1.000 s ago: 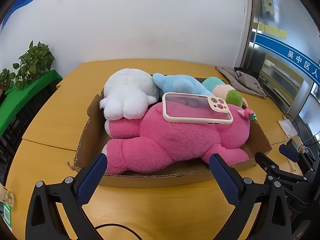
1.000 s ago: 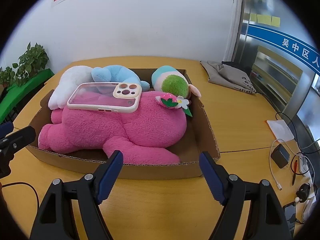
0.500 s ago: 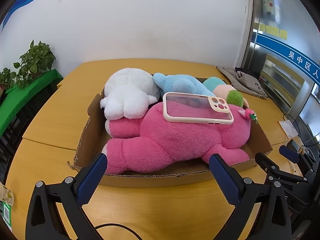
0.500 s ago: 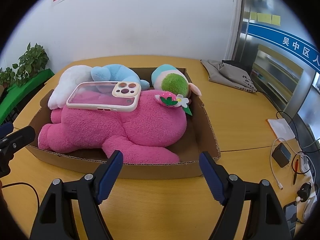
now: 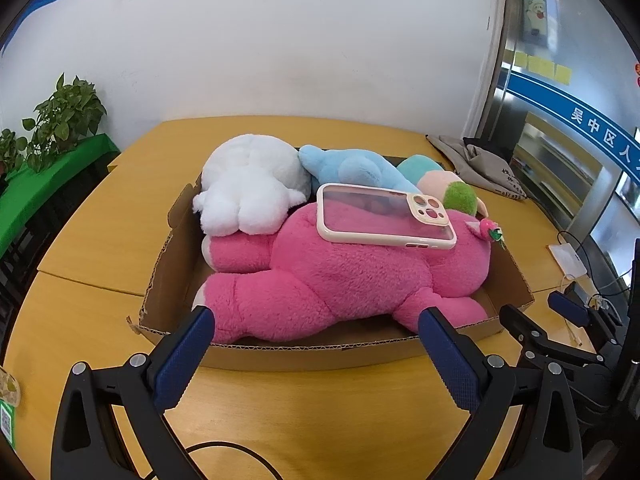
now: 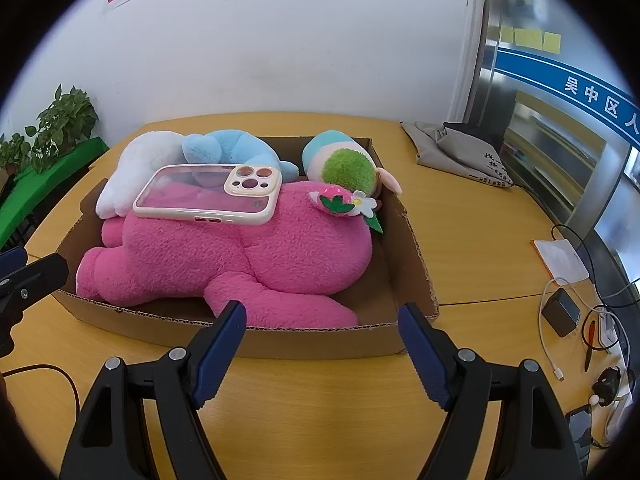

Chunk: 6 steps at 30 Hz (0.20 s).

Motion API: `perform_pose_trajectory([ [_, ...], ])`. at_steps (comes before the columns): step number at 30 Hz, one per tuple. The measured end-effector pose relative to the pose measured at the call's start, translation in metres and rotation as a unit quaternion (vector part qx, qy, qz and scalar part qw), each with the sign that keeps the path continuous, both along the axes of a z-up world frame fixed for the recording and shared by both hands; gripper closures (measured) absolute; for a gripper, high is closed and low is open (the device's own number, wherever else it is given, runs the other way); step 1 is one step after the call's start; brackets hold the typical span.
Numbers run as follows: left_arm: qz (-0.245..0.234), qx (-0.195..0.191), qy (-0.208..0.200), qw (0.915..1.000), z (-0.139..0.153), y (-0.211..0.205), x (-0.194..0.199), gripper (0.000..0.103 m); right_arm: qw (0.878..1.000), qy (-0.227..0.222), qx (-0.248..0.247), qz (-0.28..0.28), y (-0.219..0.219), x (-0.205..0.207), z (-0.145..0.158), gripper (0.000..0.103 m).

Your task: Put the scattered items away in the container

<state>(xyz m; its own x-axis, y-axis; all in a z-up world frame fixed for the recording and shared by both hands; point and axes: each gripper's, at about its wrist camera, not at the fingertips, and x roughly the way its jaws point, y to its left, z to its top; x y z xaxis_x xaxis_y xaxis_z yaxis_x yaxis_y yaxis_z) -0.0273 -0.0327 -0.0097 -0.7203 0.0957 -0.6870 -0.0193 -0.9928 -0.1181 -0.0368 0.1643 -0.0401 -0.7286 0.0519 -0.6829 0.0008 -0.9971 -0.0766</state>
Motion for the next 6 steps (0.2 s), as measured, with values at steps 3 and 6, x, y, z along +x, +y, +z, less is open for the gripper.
perform_pose_trajectory([
  [3,0.009,-0.011,0.003,0.9999,-0.0002,0.0006,0.003,0.0,1.0,0.0,0.0,0.002,-0.0002,-0.0001,-0.0004,0.024],
  [6,0.012,-0.026,0.003,0.9996,-0.0005,0.0023,0.0025,0.0,1.0,0.001,0.0,0.003,-0.0004,-0.0001,0.0005,0.025],
])
